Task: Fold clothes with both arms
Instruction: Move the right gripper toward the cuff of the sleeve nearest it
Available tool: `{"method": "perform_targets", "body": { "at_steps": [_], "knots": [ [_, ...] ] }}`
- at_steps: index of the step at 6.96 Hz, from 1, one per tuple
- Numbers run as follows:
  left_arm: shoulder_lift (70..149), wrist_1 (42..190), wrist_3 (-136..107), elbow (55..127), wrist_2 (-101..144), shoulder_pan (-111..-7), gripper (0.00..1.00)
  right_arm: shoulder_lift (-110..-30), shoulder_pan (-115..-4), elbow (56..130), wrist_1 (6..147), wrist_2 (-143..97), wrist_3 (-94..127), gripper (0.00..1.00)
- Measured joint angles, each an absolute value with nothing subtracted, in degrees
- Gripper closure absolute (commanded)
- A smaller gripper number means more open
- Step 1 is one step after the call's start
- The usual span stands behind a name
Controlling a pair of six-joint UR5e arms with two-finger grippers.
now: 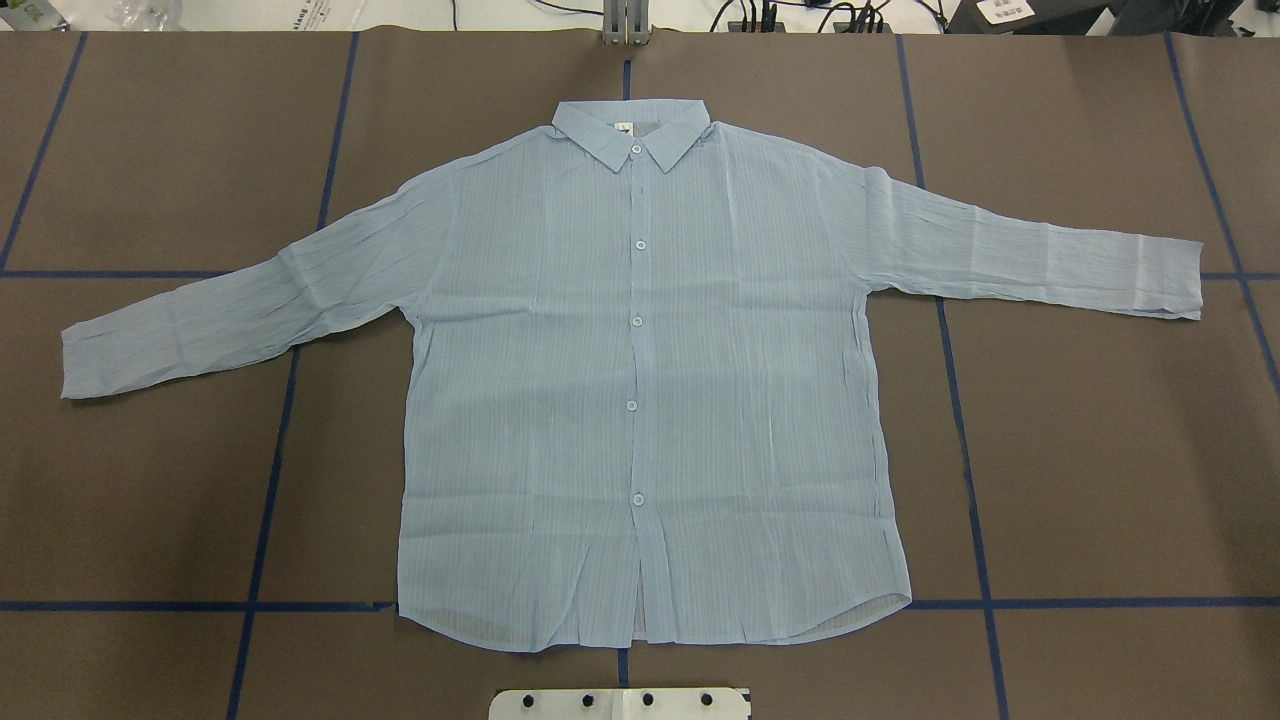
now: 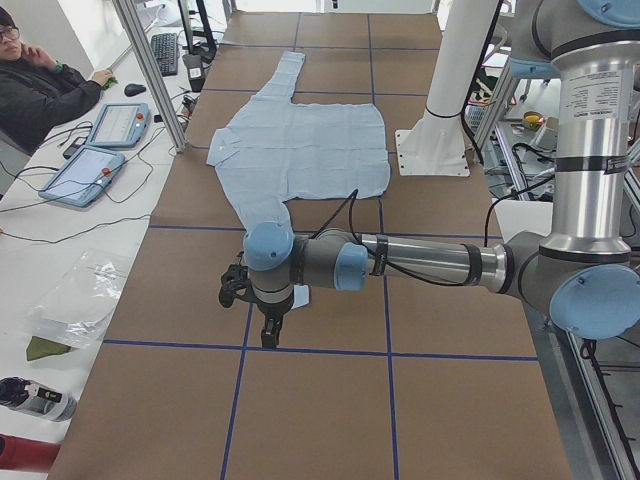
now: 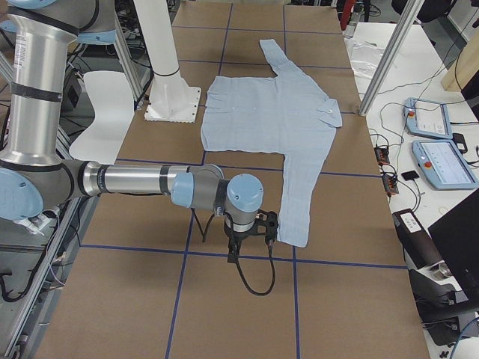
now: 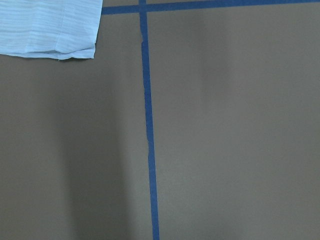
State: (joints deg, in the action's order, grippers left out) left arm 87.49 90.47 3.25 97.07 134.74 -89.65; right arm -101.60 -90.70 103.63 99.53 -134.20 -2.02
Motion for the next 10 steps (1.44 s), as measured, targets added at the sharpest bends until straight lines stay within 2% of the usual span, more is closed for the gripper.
{"method": "perform_targets", "body": {
  "at_steps": [6, 10],
  "knots": [
    [89.2, 91.3, 3.3, 97.6, 134.8, -89.5, 0.00, -100.3, -90.6, 103.6, 99.1, -134.0, -1.7, 0.00],
    [93.1, 98.8, 3.3, 97.7, 135.3, -88.7, 0.00, -93.8, -85.3, 100.2, 93.8, -134.6, -1.2, 0.00]
  ]
}}
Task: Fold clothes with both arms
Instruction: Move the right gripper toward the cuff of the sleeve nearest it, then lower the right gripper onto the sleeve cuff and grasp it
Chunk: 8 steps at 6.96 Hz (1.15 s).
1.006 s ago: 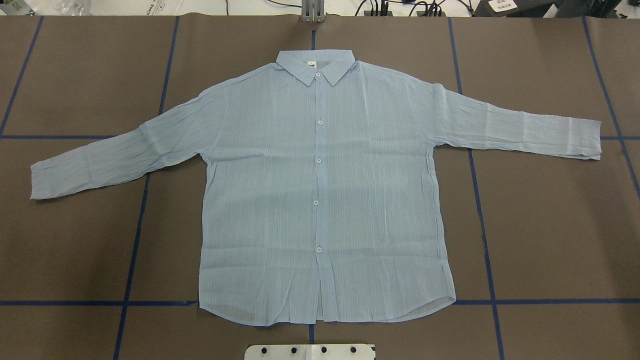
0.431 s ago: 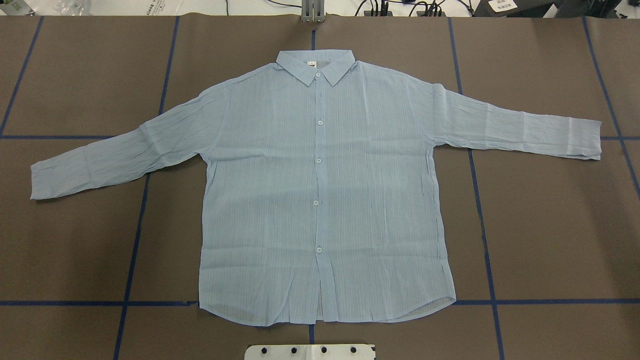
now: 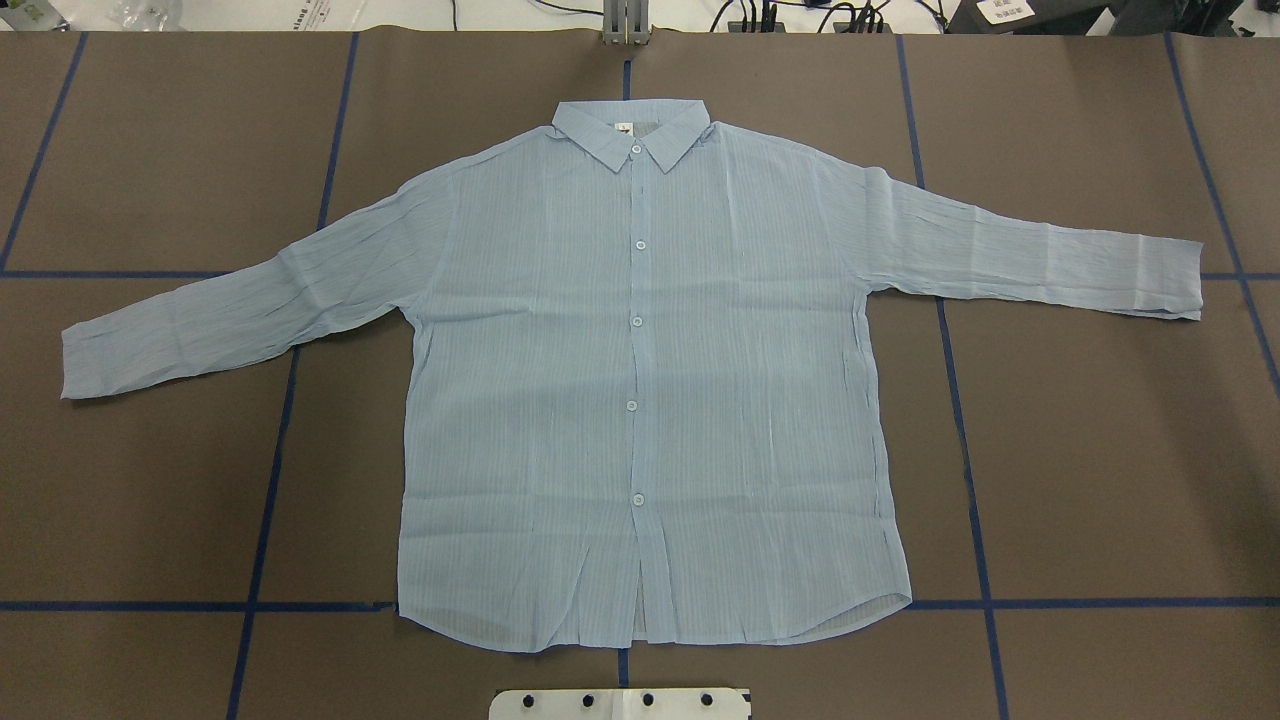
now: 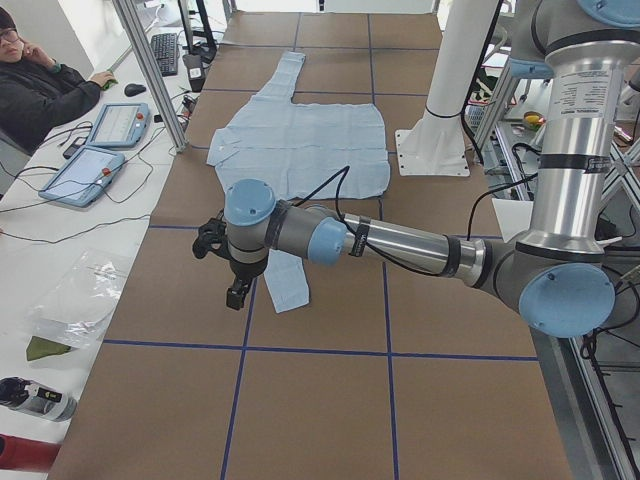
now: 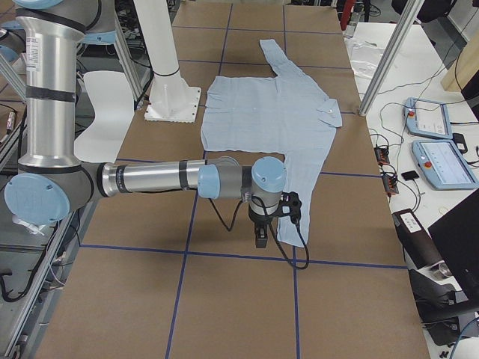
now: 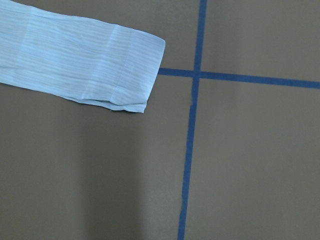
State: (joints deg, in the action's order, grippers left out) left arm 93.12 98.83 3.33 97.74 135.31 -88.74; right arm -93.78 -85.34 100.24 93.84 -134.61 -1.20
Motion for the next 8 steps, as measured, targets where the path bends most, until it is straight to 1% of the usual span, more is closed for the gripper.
{"method": "perform_targets", "body": {
  "at_steps": [1, 3, 5, 6, 8],
  "knots": [
    [93.0, 101.7, 3.3, 96.8, 135.3, -88.4, 0.00, -91.8, -82.9, 97.0, 90.1, -134.7, -0.9, 0.00],
    [93.7, 103.4, 2.8, 95.3, 135.3, -88.0, 0.00, -90.0, -80.6, 88.6, 76.0, -134.7, 1.0, 0.00],
    [94.0, 103.5, 0.2, 94.9, 135.3, -88.0, 0.00, -87.1, -79.0, 81.2, 65.8, -134.6, 8.7, 0.01],
    [94.0, 103.6, -0.3, 94.9, 135.3, -88.0, 0.00, -85.4, -77.7, 78.5, 63.8, -134.6, 12.2, 0.01],
    [94.0, 103.9, -0.5, 94.9, 135.3, -88.0, 0.00, -83.7, -75.4, 76.0, 60.9, -134.3, 17.2, 0.01]
  ]
}}
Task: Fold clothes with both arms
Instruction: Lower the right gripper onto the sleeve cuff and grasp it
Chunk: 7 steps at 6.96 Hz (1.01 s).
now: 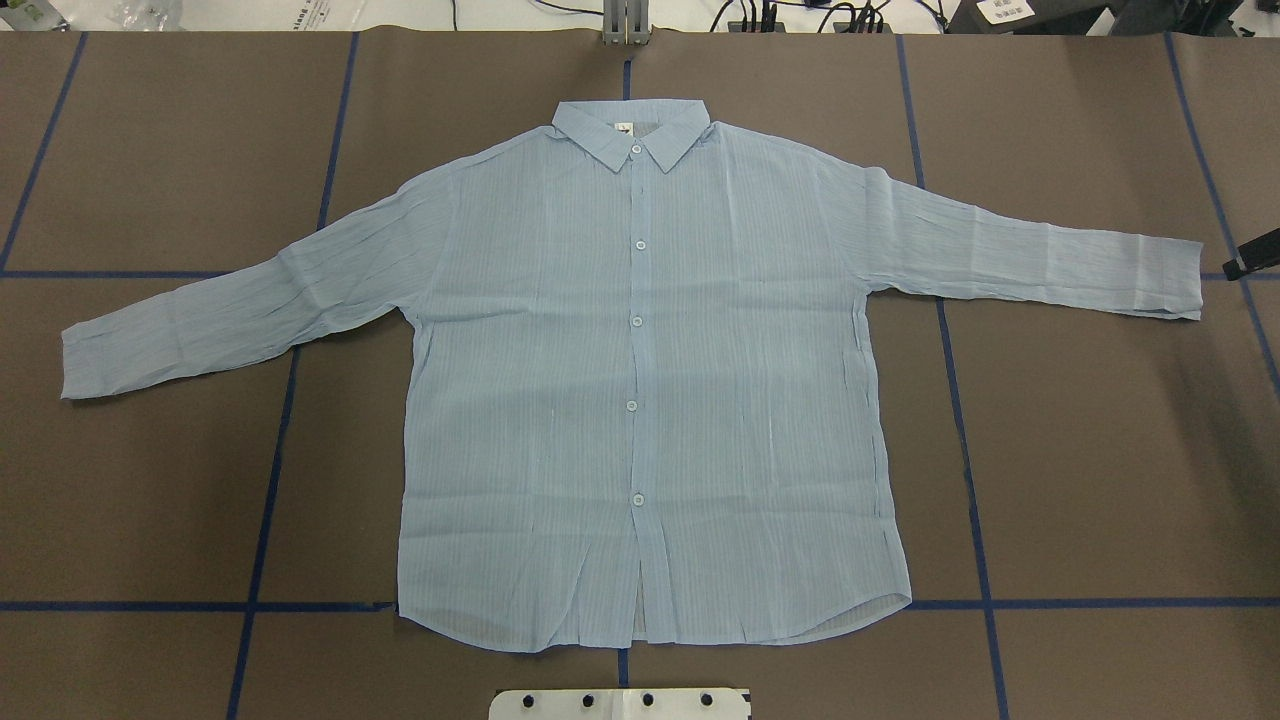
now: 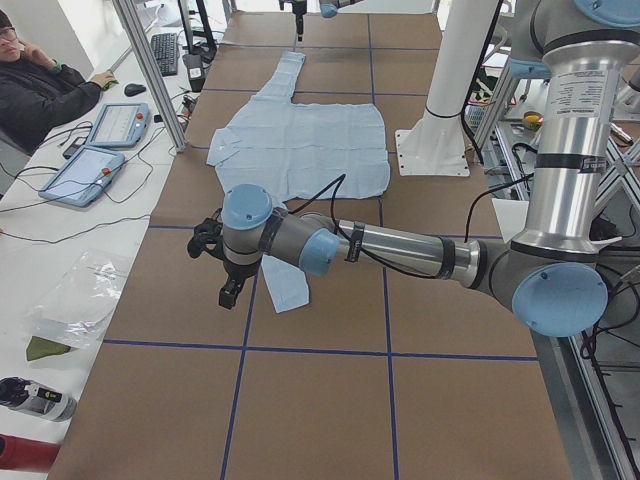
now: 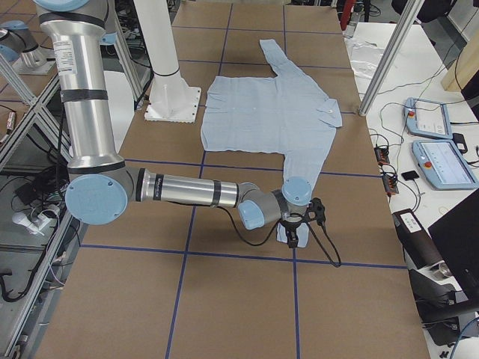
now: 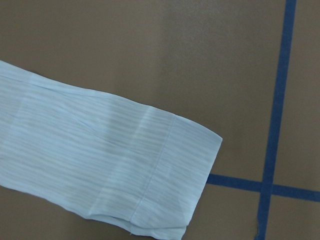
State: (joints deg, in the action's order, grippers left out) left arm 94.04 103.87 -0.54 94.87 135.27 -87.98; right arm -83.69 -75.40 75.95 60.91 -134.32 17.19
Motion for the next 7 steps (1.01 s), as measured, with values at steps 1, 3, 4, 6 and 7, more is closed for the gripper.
{"method": "perform_targets", "body": {
  "at_steps": [1, 3, 4, 6, 7],
  "knots": [
    [94.0, 104.3, -0.6, 94.8, 135.3, -88.0, 0.00, -83.5, -74.6, 75.5, 59.2, -134.0, 20.0, 0.01],
    [94.0, 104.5, -0.7, 94.9, 135.3, -88.0, 0.00, -83.1, -72.6, 74.3, 57.3, -132.3, 23.2, 0.02],
    [94.0, 104.6, -0.7, 95.1, 135.3, -88.0, 0.00, -82.2, -71.3, 72.9, 57.1, -131.4, 23.6, 0.04],
    [94.1, 104.6, -0.7, 95.2, 135.3, -88.0, 0.00, -80.6, -69.7, 70.2, 57.3, -130.0, 23.7, 0.08],
    [94.1, 104.6, -0.7, 95.3, 135.3, -88.0, 0.00, -80.4, -69.5, 69.6, 57.5, -129.6, 23.7, 0.10]
  ]
}}
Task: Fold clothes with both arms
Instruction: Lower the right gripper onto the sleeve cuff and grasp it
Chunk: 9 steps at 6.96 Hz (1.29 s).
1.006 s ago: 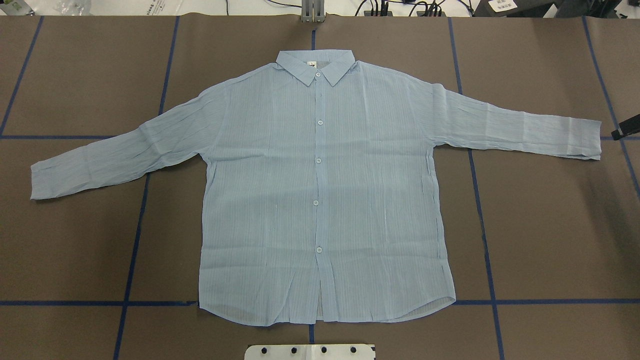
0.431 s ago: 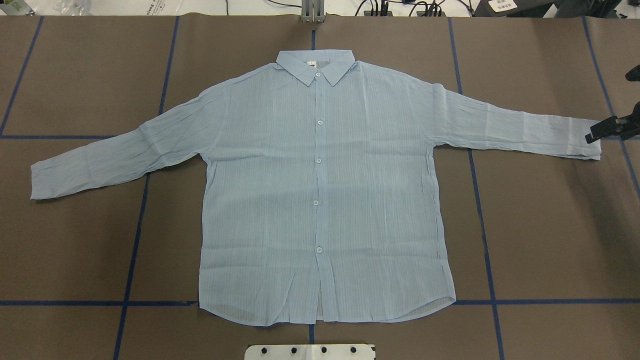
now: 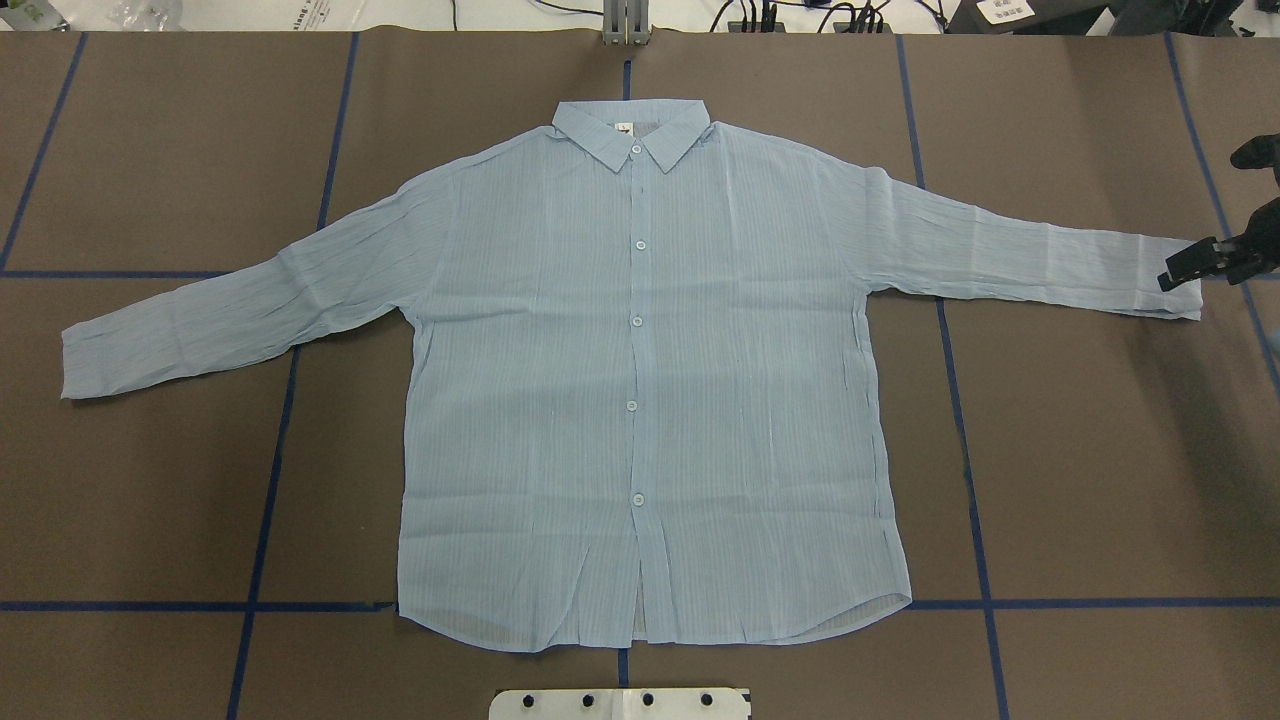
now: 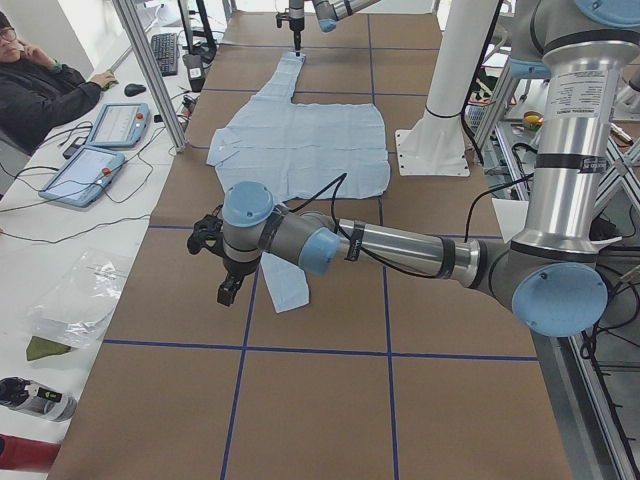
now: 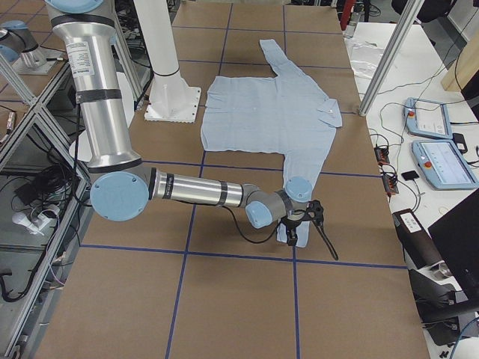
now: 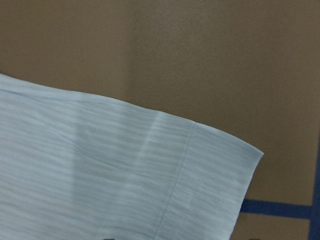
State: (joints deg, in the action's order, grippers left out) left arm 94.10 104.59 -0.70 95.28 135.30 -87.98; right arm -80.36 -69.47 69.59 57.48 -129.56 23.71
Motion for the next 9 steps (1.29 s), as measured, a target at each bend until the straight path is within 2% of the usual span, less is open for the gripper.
{"method": "perform_targets", "body": {
  "at_steps": [3, 5, 8, 9],
  "knots": [
    [94.1, 104.6, -0.9, 95.5, 135.3, -88.0, 0.00, -80.7, -69.4, 69.0, 57.7, -129.4, 23.7, 0.23],
    [94.1, 104.6, -1.6, 95.8, 135.4, -88.0, 0.00, -80.8, -69.4, 68.4, 57.8, -129.5, 23.7, 0.25],
    [94.3, 104.7, -1.9, 96.1, 135.3, -88.0, 0.00, -80.9, -69.5, 68.0, 58.0, -129.7, 23.8, 0.46],
    [94.5, 104.8, -2.1, 96.1, 135.3, -88.0, 0.00, -80.8, -69.5, 68.0, 58.6, -129.7, 23.8, 0.46]
  ]
}}
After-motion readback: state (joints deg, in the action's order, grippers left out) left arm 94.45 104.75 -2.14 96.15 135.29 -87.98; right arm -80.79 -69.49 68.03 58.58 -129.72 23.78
